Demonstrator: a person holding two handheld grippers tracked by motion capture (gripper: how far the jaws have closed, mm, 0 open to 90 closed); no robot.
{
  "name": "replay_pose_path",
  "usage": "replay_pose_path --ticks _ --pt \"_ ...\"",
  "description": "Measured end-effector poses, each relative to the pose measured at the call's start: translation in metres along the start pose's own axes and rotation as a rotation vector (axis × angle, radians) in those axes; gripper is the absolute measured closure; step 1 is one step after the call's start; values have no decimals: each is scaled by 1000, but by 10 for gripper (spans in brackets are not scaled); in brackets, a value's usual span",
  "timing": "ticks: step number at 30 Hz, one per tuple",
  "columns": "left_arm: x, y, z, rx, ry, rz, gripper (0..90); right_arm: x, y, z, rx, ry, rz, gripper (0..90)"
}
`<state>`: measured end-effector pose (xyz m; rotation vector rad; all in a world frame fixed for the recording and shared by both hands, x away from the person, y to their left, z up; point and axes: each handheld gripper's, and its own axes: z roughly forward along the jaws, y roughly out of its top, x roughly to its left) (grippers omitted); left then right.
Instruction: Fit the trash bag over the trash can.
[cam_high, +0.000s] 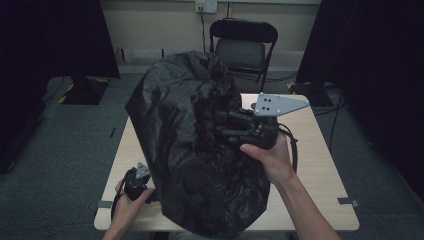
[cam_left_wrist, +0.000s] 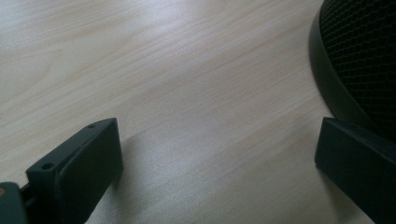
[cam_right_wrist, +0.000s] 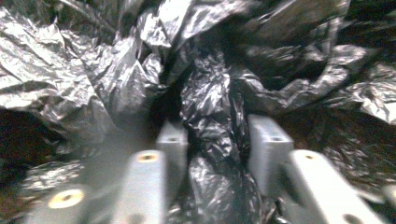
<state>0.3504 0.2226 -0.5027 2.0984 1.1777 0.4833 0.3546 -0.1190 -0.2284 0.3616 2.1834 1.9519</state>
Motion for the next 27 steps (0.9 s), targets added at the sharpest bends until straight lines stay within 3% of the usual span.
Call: replay_pose_path --ticks 3,8,11,15,17,23,27 --pt "0 0 0 0 1 -6 1 1 -1 2 14 -37 -7 372" --pt "1 -2 -2 -1 0 -6 1 -1 -2 2 18 -55 1 272" --pt "4 -2 -4 1 1 0 26 -2 -2 2 13 -53 7 268" --pt "6 -2 -8 -19 4 -6 189 -2 -2 1 -5 -45 15 263" --pt "6 -2 -11 -33 4 -7 154 -3 -1 0 -17 -50 17 264" --pt "6 4 -30 -131 -24 -26 180 -3 7 -11 -53 -55 20 305" --pt "6 12 -53 -233 -23 -41 196 -4 12 -26 -56 -67 2 381"
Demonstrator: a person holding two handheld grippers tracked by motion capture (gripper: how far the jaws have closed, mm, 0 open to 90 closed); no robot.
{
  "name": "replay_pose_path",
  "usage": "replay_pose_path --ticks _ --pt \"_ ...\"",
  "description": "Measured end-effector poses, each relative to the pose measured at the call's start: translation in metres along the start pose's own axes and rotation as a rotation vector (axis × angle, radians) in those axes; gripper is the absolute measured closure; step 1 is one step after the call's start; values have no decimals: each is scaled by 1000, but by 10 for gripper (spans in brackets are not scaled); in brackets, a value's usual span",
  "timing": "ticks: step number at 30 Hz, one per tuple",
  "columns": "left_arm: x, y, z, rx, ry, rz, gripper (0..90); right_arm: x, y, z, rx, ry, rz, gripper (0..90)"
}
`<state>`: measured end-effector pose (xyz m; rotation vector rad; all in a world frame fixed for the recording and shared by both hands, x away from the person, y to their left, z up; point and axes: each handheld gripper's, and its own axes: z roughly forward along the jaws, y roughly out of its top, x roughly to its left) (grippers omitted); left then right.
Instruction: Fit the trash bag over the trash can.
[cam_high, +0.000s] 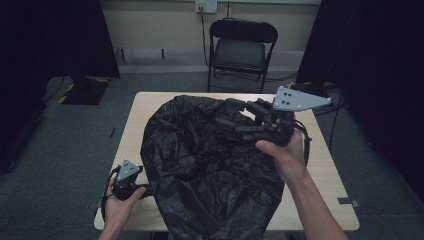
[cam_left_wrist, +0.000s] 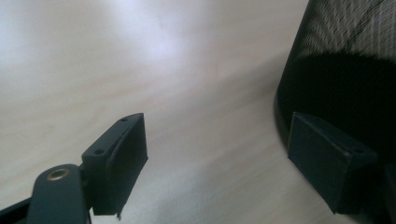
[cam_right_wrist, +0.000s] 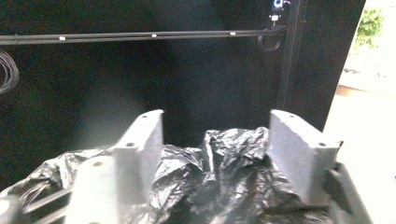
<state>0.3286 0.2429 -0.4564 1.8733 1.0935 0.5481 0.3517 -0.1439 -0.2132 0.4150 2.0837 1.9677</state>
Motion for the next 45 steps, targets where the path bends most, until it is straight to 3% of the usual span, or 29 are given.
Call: replay_pose_path --ticks 2,6,9,11,12,14,18,23,24,26,29,30,31,34,35,38,39,40,45 --pt "1 7 -12 -49 0 -13 216 -2 3 -10 0 -20 -7 446" --pt "4 20 -38 -138 -6 -19 269 -7 -1 -29 58 -94 -39 576" --pt "7 30 -58 -192 -7 -13 315 -13 -13 -42 93 -126 -23 611" --pt "4 39 -71 -241 -23 1 348 -18 -24 -50 105 -135 -1 614" --pt "4 39 -71 -241 -23 1 348 -18 -27 -52 109 -133 4 614" --pt "-4 51 -86 -310 -50 16 345 -18 -35 -56 116 -126 9 612" --pt "-12 62 -100 -385 -97 -2 351 -13 -43 -61 111 -124 10 656" --pt "-19 68 -112 -438 -121 9 375 -8 -46 -69 105 -117 2 680" --pt "-22 70 -114 -463 -162 16 374 -5 -50 -71 116 -124 -3 648" --pt "-26 71 -111 -445 -160 38 358 -4 -54 -73 118 -129 7 582" --pt "-31 69 -98 -403 -151 58 342 -8 -66 -70 140 -133 29 576" --pt "-32 69 -93 -393 -141 70 339 -10 -70 -69 149 -131 34 644" --pt "-32 69 -93 -393 -141 70 336 -10 -70 -69 149 -131 34 644" --pt "-32 69 -89 -399 -148 53 324 -15 -80 -68 157 -122 38 836" --pt "-31 69 -90 -403 -159 57 340 -17 -84 -68 148 -108 41 890" --pt "-31 69 -90 -408 -176 68 459 -18 -87 -68 153 -124 37 900" --pt "-31 68 -91 -410 -185 70 459 -19 -90 -67 164 -156 26 900" --pt "-31 68 -90 -412 -188 70 515 -20 -92 -67 172 -177 22 900" --pt "-31 66 -88 -406 -203 66 685 -28 -111 -63 205 -208 34 900"
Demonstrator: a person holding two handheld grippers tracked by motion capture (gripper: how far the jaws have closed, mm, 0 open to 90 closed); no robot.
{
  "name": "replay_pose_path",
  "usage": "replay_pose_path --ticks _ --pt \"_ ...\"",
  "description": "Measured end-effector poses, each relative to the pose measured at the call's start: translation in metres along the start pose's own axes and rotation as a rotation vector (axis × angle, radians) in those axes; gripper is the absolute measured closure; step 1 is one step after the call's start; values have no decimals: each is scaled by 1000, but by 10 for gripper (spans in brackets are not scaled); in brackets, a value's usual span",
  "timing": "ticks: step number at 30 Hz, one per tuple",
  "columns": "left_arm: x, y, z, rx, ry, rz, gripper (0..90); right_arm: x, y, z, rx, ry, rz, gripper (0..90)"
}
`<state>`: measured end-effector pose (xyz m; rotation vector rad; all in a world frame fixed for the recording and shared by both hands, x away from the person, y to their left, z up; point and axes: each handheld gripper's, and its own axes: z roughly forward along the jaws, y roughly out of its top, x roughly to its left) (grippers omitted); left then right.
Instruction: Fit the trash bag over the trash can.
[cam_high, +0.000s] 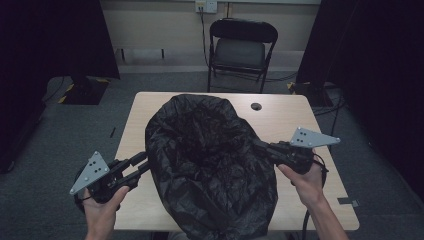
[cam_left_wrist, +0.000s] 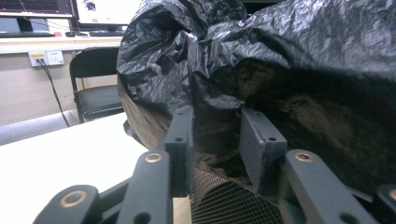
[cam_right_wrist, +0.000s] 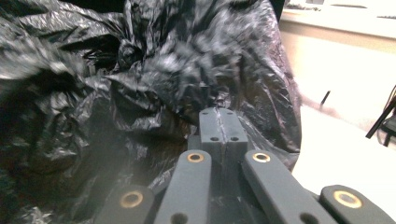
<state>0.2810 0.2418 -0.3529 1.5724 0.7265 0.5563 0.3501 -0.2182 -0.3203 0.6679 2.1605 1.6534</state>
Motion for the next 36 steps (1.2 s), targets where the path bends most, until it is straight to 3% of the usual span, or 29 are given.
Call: replay_pose_path --ticks 7,12,17,21,25,27,31,36 --pt "0 -4 1 16 -8 9 734 -5 -23 14 14 -11 19 900" --pt "5 -2 -5 3 -6 -7 725 -5 -27 15 23 -12 14 897" --pt "11 2 -11 -21 22 -35 540 -11 -22 1 -24 -25 58 588" --pt "12 3 -6 1 46 -22 453 -13 -6 -19 -114 -33 95 506" --pt "11 3 7 32 36 8 421 -2 13 -28 -171 -4 88 473" --pt "12 1 13 45 41 19 426 7 19 -26 -183 64 94 463" --pt "13 -1 14 42 23 27 411 22 16 -15 -135 118 89 454" --pt "10 -5 16 33 -31 18 410 16 13 -14 -150 127 114 453"
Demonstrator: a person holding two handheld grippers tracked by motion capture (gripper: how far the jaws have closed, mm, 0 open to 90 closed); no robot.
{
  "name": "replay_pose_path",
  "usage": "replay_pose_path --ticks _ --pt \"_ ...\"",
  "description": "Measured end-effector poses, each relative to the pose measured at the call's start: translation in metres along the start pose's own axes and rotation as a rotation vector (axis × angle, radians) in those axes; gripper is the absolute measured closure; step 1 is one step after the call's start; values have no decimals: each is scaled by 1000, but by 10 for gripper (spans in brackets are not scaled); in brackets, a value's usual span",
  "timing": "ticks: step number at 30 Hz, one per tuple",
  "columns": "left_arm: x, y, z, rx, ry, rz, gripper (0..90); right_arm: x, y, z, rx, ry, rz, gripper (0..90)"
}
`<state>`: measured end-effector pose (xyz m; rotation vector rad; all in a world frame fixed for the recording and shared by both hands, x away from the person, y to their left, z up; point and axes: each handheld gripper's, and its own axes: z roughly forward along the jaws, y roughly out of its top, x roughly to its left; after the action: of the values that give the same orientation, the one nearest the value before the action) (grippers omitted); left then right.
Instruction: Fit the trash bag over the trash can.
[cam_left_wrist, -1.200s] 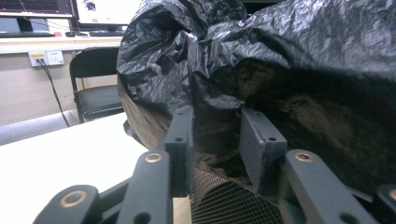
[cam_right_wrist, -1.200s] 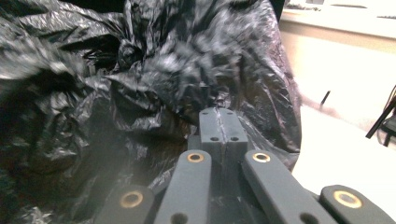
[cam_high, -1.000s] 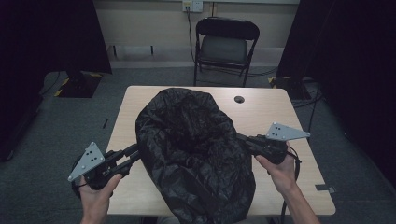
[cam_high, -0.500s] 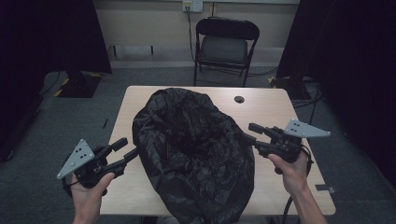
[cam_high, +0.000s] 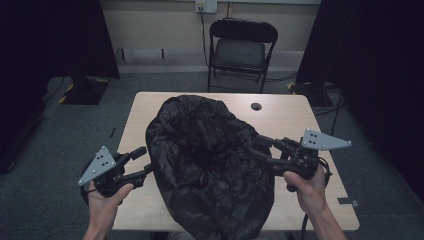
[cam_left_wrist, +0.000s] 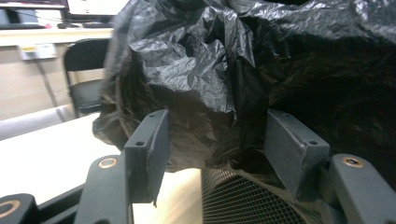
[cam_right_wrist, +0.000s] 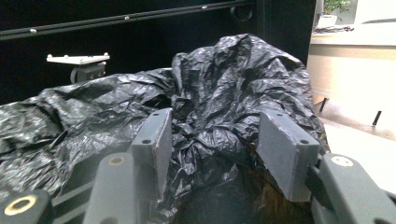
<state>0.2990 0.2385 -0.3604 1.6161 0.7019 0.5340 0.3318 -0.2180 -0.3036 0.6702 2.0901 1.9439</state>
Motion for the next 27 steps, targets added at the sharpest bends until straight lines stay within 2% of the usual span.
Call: replay_pose_path --ticks 6,9,14,15,18,20,23,27 --pt "-17 0 16 20 -58 42 397 -11 2 -14 4 -47 -25 463" --pt "-27 1 25 33 -94 70 405 -19 2 -24 0 -62 -10 474" --pt "-38 5 37 42 -163 117 603 -30 1 -33 -6 -80 21 452" --pt "-39 5 39 48 -158 120 664 -31 0 -33 -7 -77 26 447" --pt "-37 4 44 39 -179 97 726 -31 -1 -30 -6 -89 38 414" --pt "-36 2 45 27 -190 75 726 -33 -1 -30 -8 -90 45 413" --pt "-37 1 45 33 -194 86 726 -33 -4 -32 -27 -91 63 415" --pt "-39 1 46 25 -198 74 653 -29 -5 -37 -19 -108 60 421"
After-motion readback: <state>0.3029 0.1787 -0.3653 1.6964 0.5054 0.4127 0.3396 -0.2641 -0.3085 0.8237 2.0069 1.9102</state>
